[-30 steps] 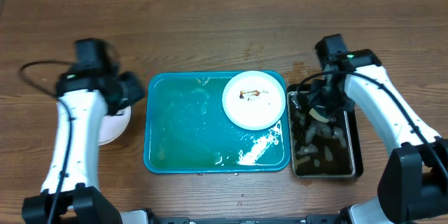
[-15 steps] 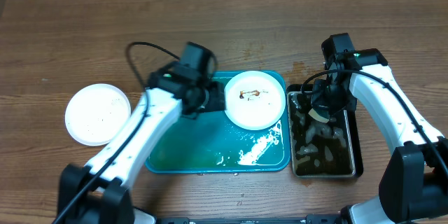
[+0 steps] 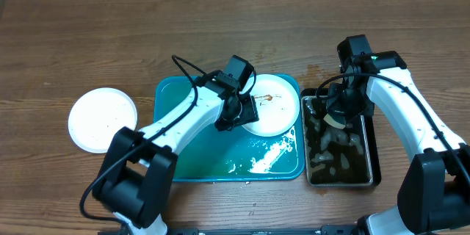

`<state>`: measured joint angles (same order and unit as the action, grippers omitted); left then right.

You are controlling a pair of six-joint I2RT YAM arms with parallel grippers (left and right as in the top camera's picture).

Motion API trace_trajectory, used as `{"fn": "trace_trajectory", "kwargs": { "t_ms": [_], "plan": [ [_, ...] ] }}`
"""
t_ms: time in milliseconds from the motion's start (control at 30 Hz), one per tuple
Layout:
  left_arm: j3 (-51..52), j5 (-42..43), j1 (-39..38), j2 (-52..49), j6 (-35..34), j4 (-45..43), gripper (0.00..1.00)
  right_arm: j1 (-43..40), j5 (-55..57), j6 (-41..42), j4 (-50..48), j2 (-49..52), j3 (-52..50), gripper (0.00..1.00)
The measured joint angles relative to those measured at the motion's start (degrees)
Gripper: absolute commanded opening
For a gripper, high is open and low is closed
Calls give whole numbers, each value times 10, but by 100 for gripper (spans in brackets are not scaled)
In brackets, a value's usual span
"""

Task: Clean dirty plates on tray and stack at the side
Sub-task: 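Reach to the back white plate and grip its rim with the left gripper, then dip and swish the sponge in the soapy water with the right gripper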

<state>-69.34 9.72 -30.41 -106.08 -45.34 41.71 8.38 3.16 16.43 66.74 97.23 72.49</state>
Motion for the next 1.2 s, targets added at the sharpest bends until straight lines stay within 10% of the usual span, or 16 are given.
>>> {"fn": "trace_trajectory", "kwargs": {
  "t_ms": [433, 867, 1200],
  "plan": [
    [0, -14, -4, -35, -23, 18, 38, 0, -2, -9, 0, 0, 0, 4],
    [-1, -71, 72, -35, 83, 90, 5, 0, -88, -200, -23, 0, -22, 4],
    [-4, -70, 115, -31, 156, 106, 5, 0, -102, -172, -243, -9, -202, 4]
  ]
}}
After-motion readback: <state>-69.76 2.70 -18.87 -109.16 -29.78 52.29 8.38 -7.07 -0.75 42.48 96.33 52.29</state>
